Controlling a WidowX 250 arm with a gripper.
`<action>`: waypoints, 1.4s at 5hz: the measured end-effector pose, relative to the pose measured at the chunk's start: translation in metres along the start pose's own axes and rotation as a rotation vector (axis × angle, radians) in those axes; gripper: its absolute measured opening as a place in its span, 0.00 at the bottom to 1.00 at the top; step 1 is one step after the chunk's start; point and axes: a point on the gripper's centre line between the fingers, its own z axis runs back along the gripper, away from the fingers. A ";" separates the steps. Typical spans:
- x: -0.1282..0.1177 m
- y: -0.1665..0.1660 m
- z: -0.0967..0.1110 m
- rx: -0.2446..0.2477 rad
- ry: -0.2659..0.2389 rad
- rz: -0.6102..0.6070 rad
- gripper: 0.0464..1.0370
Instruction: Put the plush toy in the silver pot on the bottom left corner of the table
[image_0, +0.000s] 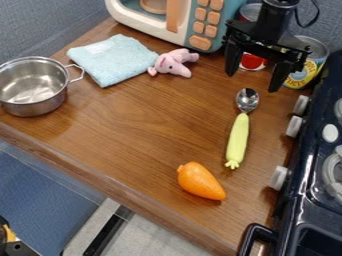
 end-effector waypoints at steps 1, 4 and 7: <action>-0.004 0.000 -0.012 0.009 0.034 0.000 0.96; -0.006 0.076 -0.001 0.125 0.037 0.170 0.96; 0.016 0.122 -0.022 0.152 0.045 0.145 0.96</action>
